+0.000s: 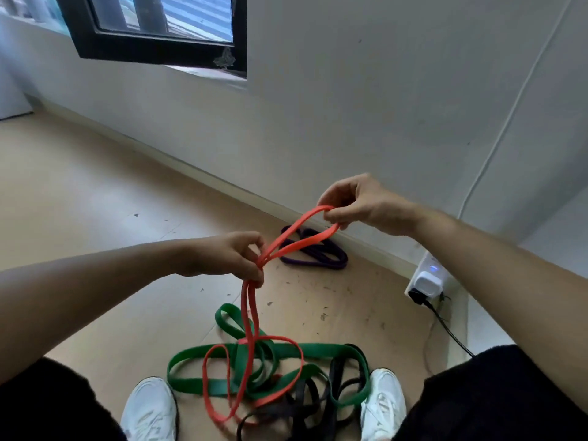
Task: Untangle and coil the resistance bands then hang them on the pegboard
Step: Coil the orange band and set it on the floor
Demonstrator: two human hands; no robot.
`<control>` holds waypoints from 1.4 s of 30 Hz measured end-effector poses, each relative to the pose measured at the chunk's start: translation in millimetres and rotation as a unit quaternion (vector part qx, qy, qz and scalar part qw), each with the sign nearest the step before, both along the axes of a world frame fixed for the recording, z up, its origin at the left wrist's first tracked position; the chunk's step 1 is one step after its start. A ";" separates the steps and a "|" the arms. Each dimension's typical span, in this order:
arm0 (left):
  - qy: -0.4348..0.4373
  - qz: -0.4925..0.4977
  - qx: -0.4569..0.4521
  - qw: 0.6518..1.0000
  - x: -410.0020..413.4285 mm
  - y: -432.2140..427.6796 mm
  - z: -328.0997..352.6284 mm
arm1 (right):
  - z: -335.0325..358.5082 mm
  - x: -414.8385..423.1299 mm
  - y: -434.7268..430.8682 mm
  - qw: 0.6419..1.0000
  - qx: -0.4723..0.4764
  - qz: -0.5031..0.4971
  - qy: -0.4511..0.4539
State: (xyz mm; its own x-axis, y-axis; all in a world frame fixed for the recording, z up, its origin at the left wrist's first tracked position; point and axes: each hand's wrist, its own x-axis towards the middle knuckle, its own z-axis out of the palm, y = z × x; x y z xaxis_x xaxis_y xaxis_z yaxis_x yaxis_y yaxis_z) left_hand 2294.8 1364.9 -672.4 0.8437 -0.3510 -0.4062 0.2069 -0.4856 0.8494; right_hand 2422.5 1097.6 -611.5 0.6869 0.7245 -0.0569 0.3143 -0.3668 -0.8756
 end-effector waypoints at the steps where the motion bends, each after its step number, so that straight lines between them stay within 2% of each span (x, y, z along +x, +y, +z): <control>1: 0.000 0.011 -0.004 1.000 2.5 -0.2 -1.0 | -1.2 3.9 -1.2 1.000 0.006 -0.017 -0.005; 9: -0.087 0.056 0.054 0.993 16.3 8.0 -0.3 | -6.7 25.0 -21.0 0.988 0.065 -0.141 -0.015; 16: -0.102 0.064 -0.031 0.992 16.5 11.3 18.4 | 2.6 26.7 -28.8 0.985 0.092 -0.145 0.021; 19: -0.091 0.077 -0.079 0.990 16.8 7.6 21.3 | 8.4 25.7 -29.3 0.977 0.130 -0.158 0.067; 25: -0.086 0.074 -0.100 0.988 17.8 -1.5 21.9 | 27.3 17.3 -36.4 0.949 0.224 -0.170 0.140; 28: -0.117 0.104 -0.070 0.985 20.6 -10.0 18.0 | 35.5 15.4 -37.0 0.948 0.240 -0.147 0.148; 31: -0.154 0.108 0.021 0.982 26.1 -16.7 11.3 | 42.4 11.2 -33.8 0.961 0.218 -0.110 0.131; 34: -0.123 0.069 0.066 0.988 31.9 -21.2 8.9 | 44.8 3.4 -24.4 0.972 0.191 -0.078 0.110; 38: -0.093 0.038 -0.055 0.993 38.9 -39.2 20.5 | 43.8 -9.0 -8.0 0.987 0.149 -0.042 0.046; 42: -0.104 0.056 -0.172 0.978 43.5 -69.6 29.0 | 47.8 -17.5 1.8 0.993 0.104 -0.023 -0.051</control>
